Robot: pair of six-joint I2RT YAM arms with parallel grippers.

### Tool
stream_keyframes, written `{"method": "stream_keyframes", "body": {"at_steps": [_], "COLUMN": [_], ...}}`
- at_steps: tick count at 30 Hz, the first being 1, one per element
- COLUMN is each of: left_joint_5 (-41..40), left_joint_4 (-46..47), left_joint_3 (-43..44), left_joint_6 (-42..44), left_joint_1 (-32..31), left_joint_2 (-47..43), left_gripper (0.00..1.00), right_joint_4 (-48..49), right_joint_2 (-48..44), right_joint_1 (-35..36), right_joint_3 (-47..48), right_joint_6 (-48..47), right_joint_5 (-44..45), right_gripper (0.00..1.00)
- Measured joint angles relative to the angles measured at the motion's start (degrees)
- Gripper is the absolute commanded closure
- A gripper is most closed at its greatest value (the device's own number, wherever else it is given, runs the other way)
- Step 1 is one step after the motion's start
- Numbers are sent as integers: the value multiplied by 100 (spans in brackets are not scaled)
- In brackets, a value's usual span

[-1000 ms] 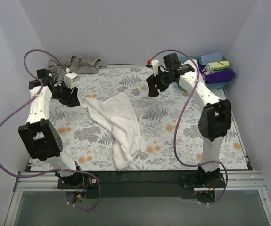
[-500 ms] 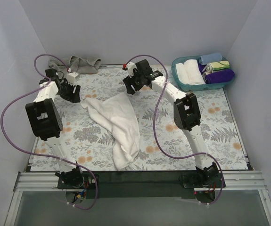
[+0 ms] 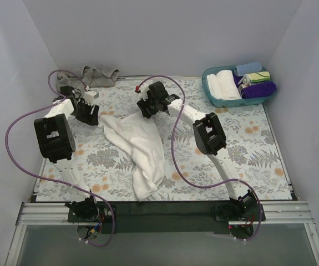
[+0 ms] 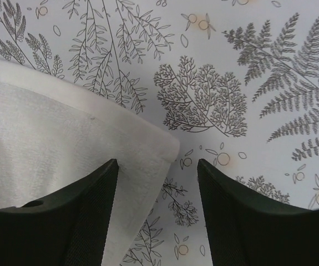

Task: Roll the towels
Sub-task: Flatten the towel

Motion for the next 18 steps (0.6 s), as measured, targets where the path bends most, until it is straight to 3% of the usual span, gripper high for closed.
{"method": "stream_keyframes", "body": {"at_steps": [6,9,12,13,14,15,18], "left_joint_5": [-22,-44,-59,-55,-68,-87,-313], "left_joint_4": [120,286,505,595,649,715,859], "left_joint_3": [-162,-201,-177,-149,-96,-42,114], "left_joint_6": [-52,-179,-306,-313,-341,-348,-363], "left_joint_1": [-39,-83,-166,-199,-221,-258,-385], "left_joint_2": [4,22,162,247,282,341,474], "left_gripper": [46,48,52,55,59,71,95], "right_joint_4": [90,92,98,101,107,116,151], "right_joint_2": [61,61,61,61,61,61,28], "right_joint_1": [149,208,247,258,267,267,256], "right_joint_3": [-2,-4,-13,-15,-20,-24,-83], "right_joint_6": [-142,-264,-380,-424,-442,-476,-538], "right_joint_5": [101,170,254,297,339,378,452], "right_gripper": [57,74,99,99,99,99,99]}}
